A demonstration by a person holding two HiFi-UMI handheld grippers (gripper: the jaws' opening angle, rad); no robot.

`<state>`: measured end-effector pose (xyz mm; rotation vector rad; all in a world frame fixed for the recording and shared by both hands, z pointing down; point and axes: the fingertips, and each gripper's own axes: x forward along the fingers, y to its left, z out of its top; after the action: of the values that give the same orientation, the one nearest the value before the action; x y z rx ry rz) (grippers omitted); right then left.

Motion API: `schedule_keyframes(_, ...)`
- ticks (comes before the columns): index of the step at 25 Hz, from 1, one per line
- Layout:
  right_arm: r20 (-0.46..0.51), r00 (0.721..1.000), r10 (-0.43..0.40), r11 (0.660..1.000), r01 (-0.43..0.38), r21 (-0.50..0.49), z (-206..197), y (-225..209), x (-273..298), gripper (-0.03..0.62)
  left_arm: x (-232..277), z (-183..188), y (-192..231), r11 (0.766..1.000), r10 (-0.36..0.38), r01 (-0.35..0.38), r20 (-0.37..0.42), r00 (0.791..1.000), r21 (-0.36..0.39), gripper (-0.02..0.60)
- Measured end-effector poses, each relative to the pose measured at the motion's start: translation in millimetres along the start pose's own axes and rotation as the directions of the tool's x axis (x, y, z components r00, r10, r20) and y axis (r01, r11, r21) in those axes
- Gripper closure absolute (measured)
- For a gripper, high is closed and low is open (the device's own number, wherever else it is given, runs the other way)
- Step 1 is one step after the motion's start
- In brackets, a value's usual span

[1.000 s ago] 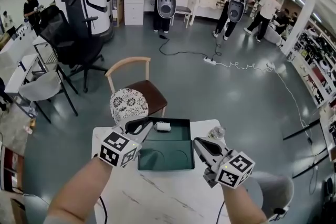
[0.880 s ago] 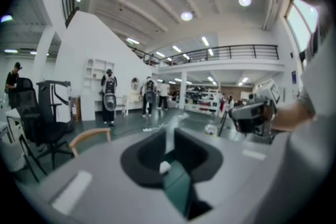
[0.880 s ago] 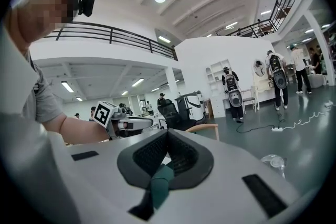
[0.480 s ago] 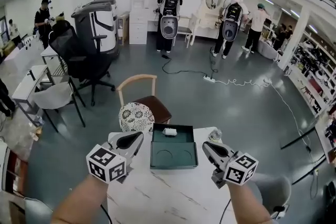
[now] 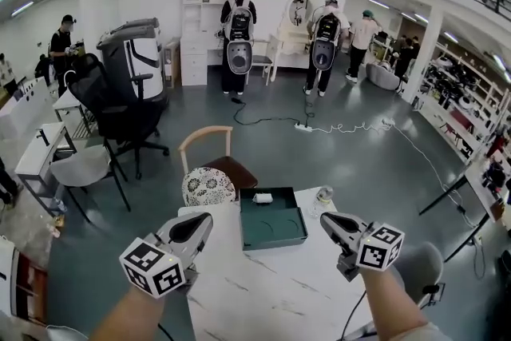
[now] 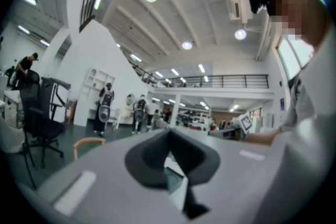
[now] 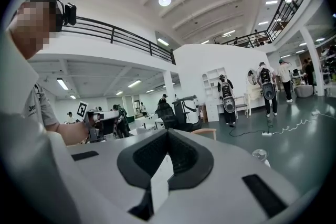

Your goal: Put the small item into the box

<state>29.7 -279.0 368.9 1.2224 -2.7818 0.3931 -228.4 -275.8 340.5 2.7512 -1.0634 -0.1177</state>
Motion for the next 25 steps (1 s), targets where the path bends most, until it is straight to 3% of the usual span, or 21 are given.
schedule_keyframes(7,0.014,1.000,-0.002,0.999,0.001,0.054,1,27,-25,0.586,-49,-1,-31,1.000,-0.023,0.023,-0.016,1.000,-0.006,0.575)
schedule_keyframes(15,0.005,0.995,0.103,0.995,-0.103,0.007,9,27,-87,0.586,-52,2,-117,0.997,0.073,-0.072,0.018,0.997,-0.026,0.575)
schedule_keyframes(25,-0.017,0.968,0.251,0.968,-0.251,-0.027,12,14,-164,0.586,-21,5,-217,0.977,0.210,-0.208,0.066,0.975,-0.033,0.575)
